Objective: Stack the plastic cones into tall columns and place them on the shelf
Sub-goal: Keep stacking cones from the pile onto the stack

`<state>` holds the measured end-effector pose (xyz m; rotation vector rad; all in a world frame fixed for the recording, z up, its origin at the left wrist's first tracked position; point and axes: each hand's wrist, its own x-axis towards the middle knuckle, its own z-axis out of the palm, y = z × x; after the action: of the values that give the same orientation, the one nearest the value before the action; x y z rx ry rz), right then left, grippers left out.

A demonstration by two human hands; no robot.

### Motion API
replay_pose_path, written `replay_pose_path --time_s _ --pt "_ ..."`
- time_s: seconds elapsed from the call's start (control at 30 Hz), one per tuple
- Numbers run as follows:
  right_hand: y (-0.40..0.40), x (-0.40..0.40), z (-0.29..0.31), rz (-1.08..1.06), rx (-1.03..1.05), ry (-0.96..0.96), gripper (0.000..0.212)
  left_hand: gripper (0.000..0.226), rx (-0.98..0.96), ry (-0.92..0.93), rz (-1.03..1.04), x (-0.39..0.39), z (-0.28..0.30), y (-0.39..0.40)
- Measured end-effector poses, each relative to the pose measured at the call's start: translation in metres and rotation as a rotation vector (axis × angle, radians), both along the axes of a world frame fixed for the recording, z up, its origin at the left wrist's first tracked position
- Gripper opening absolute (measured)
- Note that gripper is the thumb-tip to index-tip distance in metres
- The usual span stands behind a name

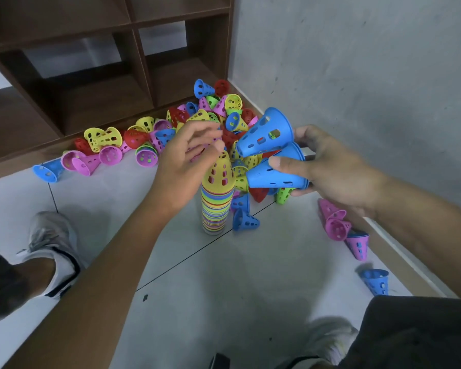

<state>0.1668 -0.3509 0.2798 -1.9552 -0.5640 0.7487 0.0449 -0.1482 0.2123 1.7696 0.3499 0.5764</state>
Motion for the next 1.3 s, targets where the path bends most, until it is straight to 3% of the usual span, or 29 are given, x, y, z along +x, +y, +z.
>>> replay_pose_path --time_s 0.23,0.53,0.67,0.8,0.9,1.07,1.2,1.3 --pt "0.007 -0.007 0.004 0.103 0.057 0.044 0.044 0.042 0.055 0.017 -0.113 0.005 0.015 -0.008" --pt "0.012 -0.007 0.002 0.249 0.075 0.031 0.047 0.029 0.059 0.001 0.037 0.004 0.011 -0.001" --pt "0.012 0.000 -0.003 0.181 0.023 -0.022 0.057 0.029 0.108 0.014 0.180 0.000 0.010 0.008" --pt "0.011 0.005 -0.007 0.117 -0.033 -0.058 0.051 0.024 0.160 0.023 0.277 -0.005 0.010 0.021" --pt "0.010 0.008 -0.008 0.072 -0.040 -0.068 0.048 0.020 0.300 0.111 0.266 -0.006 0.008 0.024" --pt "0.010 0.006 -0.008 0.048 -0.042 -0.066 0.046 0.018 0.376 0.214 0.130 -0.002 -0.009 0.019" --pt "0.010 0.005 -0.007 0.017 -0.026 -0.029 0.042 0.031 0.309 0.198 0.101 0.000 -0.019 0.015" --pt "0.011 0.002 -0.005 -0.033 -0.008 0.032 0.039 0.029 0.278 0.158 0.137 0.000 -0.015 0.014"
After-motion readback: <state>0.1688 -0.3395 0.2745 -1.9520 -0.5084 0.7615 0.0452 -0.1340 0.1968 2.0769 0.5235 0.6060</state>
